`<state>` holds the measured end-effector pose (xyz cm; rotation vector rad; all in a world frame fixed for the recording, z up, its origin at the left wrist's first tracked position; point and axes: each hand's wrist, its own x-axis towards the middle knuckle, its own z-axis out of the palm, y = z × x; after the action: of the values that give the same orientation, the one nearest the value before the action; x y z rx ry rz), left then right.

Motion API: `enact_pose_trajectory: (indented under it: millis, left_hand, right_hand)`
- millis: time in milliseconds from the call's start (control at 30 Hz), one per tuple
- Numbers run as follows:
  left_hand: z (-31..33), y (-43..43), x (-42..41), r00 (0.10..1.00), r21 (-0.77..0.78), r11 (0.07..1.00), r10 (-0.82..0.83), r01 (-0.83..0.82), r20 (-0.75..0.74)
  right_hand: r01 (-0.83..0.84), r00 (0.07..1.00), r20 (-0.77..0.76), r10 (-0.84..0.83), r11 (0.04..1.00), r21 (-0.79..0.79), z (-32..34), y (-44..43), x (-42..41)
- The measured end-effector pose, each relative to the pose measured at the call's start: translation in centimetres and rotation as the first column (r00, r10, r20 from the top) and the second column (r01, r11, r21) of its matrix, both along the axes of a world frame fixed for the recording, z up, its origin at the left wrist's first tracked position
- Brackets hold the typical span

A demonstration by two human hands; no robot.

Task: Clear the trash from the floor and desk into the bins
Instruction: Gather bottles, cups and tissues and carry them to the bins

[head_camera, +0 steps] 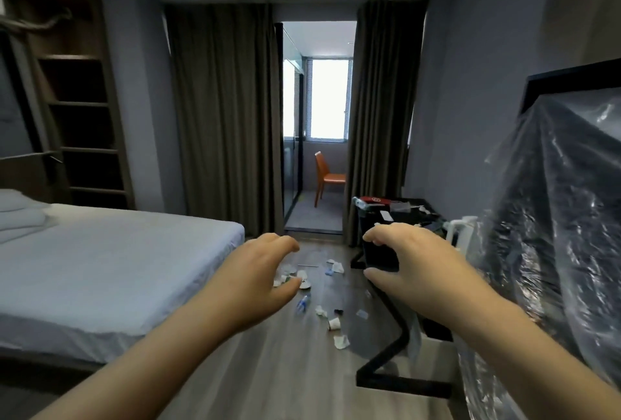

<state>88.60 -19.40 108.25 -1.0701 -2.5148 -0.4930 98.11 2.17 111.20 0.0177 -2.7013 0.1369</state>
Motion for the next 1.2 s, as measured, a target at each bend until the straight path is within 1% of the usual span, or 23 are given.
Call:
enact_pose_trajectory:
  millis: [167,400,567,700,833,933,1200]
  left_hand:
    - [-1.1,1.3,-7.7,1.0,0.008,1.0,0.026,-0.026,0.006]
    - [-4.2,1.6,-20.6,0.997,0.02,0.999,0.034,-0.035,0.062]
    - [-5.1,1.8,-31.8,0.995,-0.006,0.999,0.042,-0.041,0.09]
    - [-6.8,4.0,-39.6,0.99,-0.045,0.999,0.028,-0.022,0.136]
    - [-8.6,7.3,-46.0,0.982,-0.072,0.997,0.002,0.012,0.188]
    - [-9.6,9.9,-50.9,0.982,-0.088,0.996,0.003,0.014,0.188]
    - [-12.0,17.0,-63.2,0.969,-0.137,0.989,0.078,-0.046,0.233]
  right_hand:
    - [-0.036,0.998,0.05,0.036,0.999,0.0,-1.7,1.5,-8.4]
    - [-0.02,0.994,0.109,0.019,1.0,0.006,-4.4,2.8,-21.4]
    - [0.024,0.984,0.178,-0.019,0.999,-0.026,-5.8,3.3,-31.9]
    - [0.069,0.969,0.243,-0.053,0.996,-0.06,-7.7,4.9,-38.9]
    - [0.099,0.956,0.284,-0.073,0.992,-0.079,-9.6,8.2,-45.0]
    - [0.1,0.956,0.283,-0.072,0.991,-0.086,-10.9,11.3,-49.8]
    - [0.049,0.945,0.327,0.001,0.988,-0.145,-13.5,19.6,-64.1]
